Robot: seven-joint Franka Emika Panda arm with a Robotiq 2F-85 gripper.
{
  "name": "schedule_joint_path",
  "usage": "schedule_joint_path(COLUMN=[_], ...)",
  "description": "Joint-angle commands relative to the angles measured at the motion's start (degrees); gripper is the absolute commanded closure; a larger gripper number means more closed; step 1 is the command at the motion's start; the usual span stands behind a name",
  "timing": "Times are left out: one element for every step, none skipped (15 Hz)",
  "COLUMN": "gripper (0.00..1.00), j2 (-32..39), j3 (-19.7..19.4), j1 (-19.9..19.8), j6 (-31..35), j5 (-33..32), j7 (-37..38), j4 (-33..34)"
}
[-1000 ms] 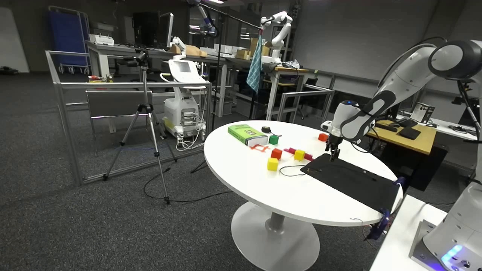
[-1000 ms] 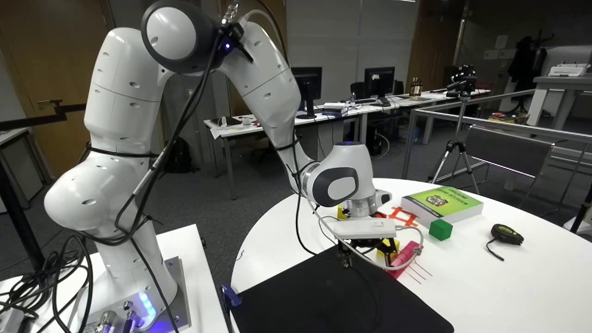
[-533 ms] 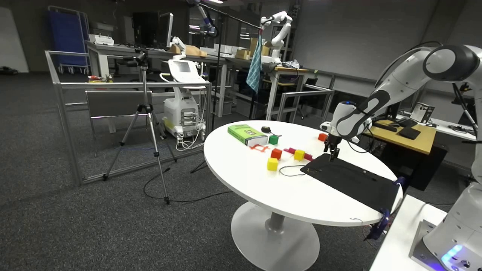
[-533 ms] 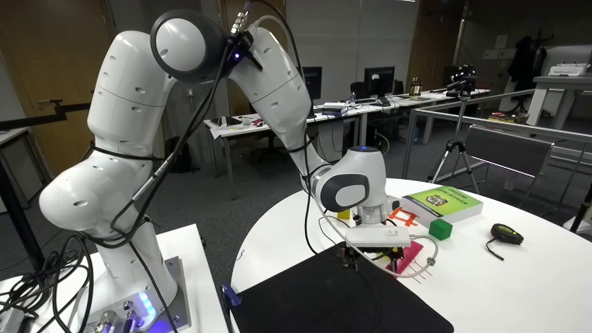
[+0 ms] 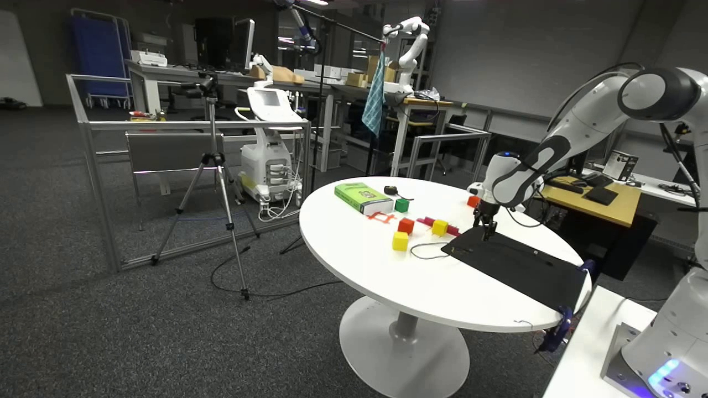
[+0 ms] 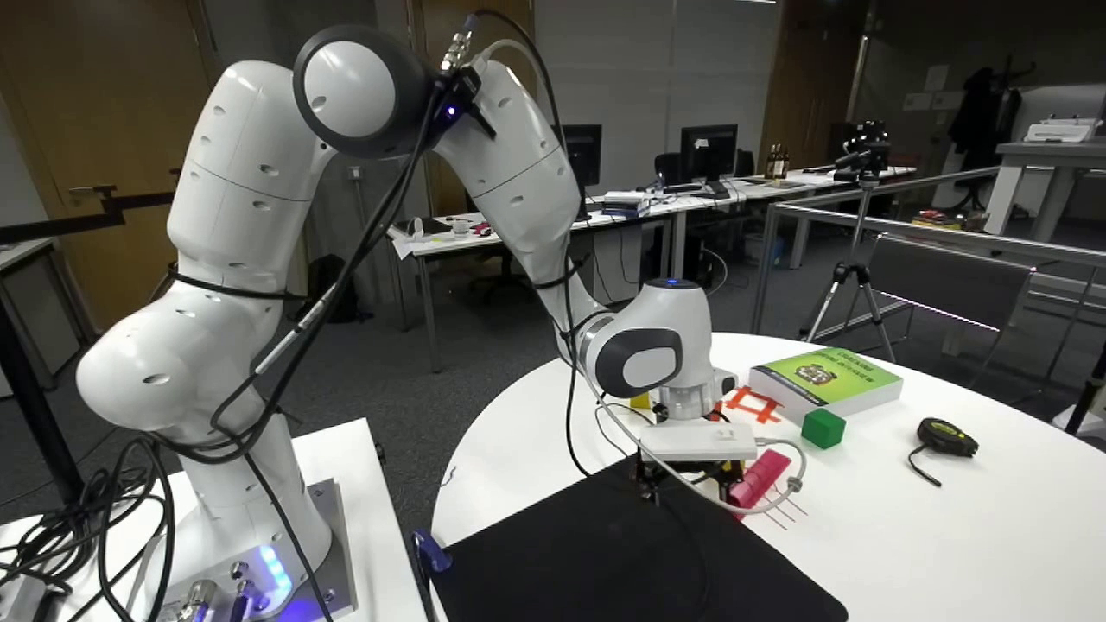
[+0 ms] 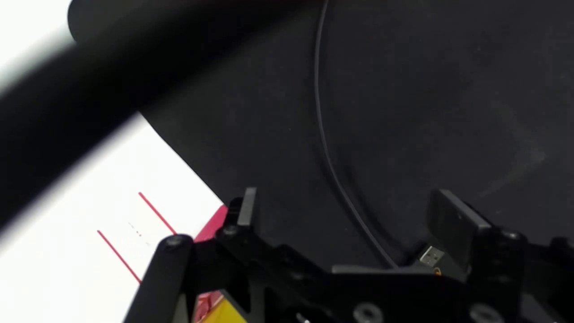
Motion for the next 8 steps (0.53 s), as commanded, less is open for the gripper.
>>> schedule_joint_path(gripper=[0.0, 0.0, 0.0, 0.0, 0.0, 0.0, 0.0, 0.0], j2=[0.9, 1.18, 1.44, 1.73, 1.93, 2.0, 2.06, 2.15], j3=[-0.31, -0.14, -0.05, 0.15, 0.4, 0.68, 0.85, 1.09], j1=[0.69, 0.66, 0.61, 0.34, -0.16, -0.57, -0.97, -1.5], j6=[2.03, 2.18, 2.36, 2.68, 3.27, 3.45, 3.84, 3.93], j5=[-1.09, -0.99, -1.01, -1.04, -1.16, -0.87, -0.72, -0.33], j7=[-2.37, -2.84, -3.61, -4.79, -6.54, -8.0, -9.57, -11.13], j4=[0.12, 0.31, 0.58, 0.82, 0.93, 1.05, 1.12, 1.28])
